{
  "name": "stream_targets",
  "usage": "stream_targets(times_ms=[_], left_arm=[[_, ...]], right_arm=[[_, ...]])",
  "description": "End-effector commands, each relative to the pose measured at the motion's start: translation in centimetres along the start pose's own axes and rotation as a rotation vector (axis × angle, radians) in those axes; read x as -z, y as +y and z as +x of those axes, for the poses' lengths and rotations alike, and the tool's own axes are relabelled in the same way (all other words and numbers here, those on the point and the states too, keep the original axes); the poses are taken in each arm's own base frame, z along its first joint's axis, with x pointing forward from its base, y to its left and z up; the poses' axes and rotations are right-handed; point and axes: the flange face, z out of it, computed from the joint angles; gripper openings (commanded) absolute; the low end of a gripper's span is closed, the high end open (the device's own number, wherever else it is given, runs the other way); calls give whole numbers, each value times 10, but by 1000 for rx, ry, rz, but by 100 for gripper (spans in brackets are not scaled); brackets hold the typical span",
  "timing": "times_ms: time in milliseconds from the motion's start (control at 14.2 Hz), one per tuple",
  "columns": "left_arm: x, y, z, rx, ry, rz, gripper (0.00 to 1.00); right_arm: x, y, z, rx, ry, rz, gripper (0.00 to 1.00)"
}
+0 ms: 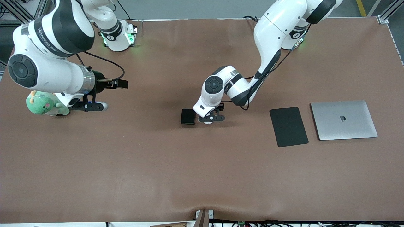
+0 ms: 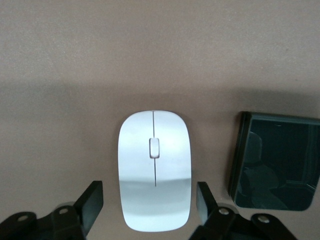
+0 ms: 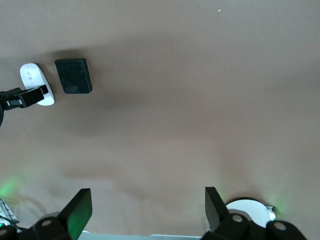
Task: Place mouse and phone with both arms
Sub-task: 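Carry the mouse with the left gripper while the right gripper lowers to the phone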
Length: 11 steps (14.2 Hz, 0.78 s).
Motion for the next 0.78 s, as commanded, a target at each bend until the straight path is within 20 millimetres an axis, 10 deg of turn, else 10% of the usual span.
stream_targets(times_ms=[0, 706], left_arm=[[-7, 9, 3, 4, 37, 11, 83], [-16, 11, 3, 2, 37, 8, 72]], right_arm=[[-12, -20, 8, -41, 11, 8, 100], [-47, -63, 14, -91, 23, -16, 100]])
